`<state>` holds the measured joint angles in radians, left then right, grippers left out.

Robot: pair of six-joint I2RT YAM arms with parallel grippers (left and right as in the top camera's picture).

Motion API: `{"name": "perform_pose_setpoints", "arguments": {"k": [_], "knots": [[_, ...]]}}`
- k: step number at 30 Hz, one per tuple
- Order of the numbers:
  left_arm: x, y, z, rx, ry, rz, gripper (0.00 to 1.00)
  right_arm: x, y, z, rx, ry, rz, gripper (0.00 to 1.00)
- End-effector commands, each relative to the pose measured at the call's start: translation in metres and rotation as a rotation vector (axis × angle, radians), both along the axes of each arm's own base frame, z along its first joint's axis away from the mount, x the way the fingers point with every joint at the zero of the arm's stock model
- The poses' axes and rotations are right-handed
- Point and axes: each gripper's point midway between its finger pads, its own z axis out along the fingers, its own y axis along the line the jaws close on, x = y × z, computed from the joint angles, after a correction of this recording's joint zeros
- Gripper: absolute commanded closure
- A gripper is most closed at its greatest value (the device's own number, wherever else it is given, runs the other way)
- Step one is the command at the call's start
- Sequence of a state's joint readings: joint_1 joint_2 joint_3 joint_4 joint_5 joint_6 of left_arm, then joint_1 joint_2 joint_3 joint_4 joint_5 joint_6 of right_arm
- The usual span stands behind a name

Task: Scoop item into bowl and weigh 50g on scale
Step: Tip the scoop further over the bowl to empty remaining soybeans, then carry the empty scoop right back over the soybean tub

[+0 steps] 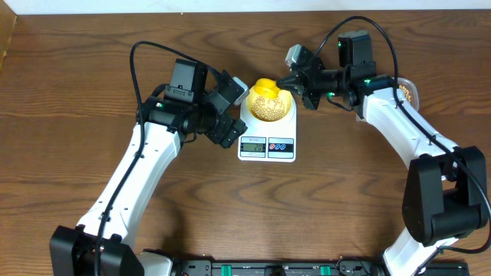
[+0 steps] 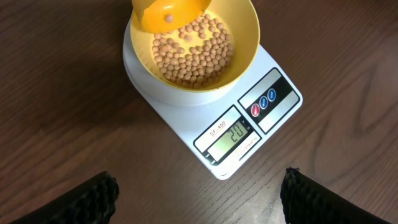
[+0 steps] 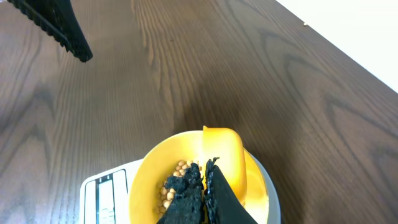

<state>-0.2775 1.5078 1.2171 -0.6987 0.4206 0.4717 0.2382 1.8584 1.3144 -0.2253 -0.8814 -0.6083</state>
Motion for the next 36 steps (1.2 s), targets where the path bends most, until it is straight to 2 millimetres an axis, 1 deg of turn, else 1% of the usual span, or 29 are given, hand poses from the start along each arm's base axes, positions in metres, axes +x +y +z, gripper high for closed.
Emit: {"name": "perform_pose_setpoints", "arguments": {"k": [1, 12, 17, 21, 25, 28, 33, 36], "knots": [[-0.003, 0.0, -0.002, -0.007, 0.007, -0.007, 0.14, -0.003, 0.003, -0.006, -0.015, -0.033, 0.039, 0.99], [-0.003, 0.0, -0.002, -0.007, 0.007, -0.007, 0.14, -0.003, 0.004, -0.005, -0.013, -0.039, 0.04, 0.99], [-0.003, 0.0, -0.002, -0.007, 0.007, -0.007, 0.14, -0.002, 0.004, -0.003, 0.006, 0.001, 0.018, 0.99], [-0.003, 0.0, -0.002, -0.007, 0.007, -0.007, 0.14, -0.005, 0.006, 0.006, 0.027, 0.0, 0.025, 0.99], [-0.003, 0.0, -0.002, -0.007, 0.007, -0.007, 0.14, -0.007, 0.006, 0.022, 0.039, -0.034, 0.031, 0.99], [-0.003, 0.0, -0.002, -0.007, 0.007, -0.007, 0.14, -0.009, 0.005, 0.04, 0.05, -0.081, 0.031, 0.99], [-0.003, 0.0, -0.002, -0.007, 0.007, -0.007, 0.14, -0.013, 0.004, 0.076, 0.073, -0.185, 0.031, 0.99], [-0.003, 0.0, -0.002, -0.007, 0.007, -0.007, 0.14, -0.014, 0.0, 0.097, 0.065, -0.244, 0.003, 0.99]]}}
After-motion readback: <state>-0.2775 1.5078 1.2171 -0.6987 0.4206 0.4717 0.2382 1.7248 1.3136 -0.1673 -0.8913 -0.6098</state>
